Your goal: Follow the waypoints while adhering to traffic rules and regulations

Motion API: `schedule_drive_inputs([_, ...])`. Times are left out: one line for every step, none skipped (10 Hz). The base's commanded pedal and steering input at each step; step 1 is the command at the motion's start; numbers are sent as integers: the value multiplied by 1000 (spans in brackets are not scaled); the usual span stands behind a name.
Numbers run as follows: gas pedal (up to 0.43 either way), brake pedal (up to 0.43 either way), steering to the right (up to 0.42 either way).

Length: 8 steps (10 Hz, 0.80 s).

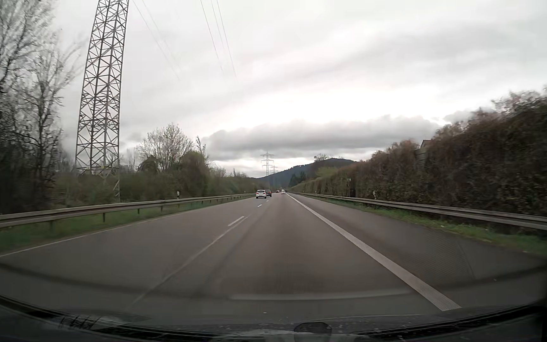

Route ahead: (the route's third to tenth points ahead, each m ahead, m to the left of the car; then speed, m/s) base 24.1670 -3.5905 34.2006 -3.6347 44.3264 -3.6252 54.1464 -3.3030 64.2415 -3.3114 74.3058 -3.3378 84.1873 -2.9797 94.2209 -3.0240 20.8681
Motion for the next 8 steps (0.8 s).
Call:
schedule_drive_inputs([189, 0, 1])
schedule_drive_inputs([189, 0, 1])
schedule_drive_inputs([189, 0, 1])
schedule_drive_inputs([189, 0, 1])
schedule_drive_inputs([189, 0, 1])
schedule_drive_inputs([189, 0, 0])
schedule_drive_inputs([189, 0, 0])
schedule_drive_inputs([189, 0, 0])
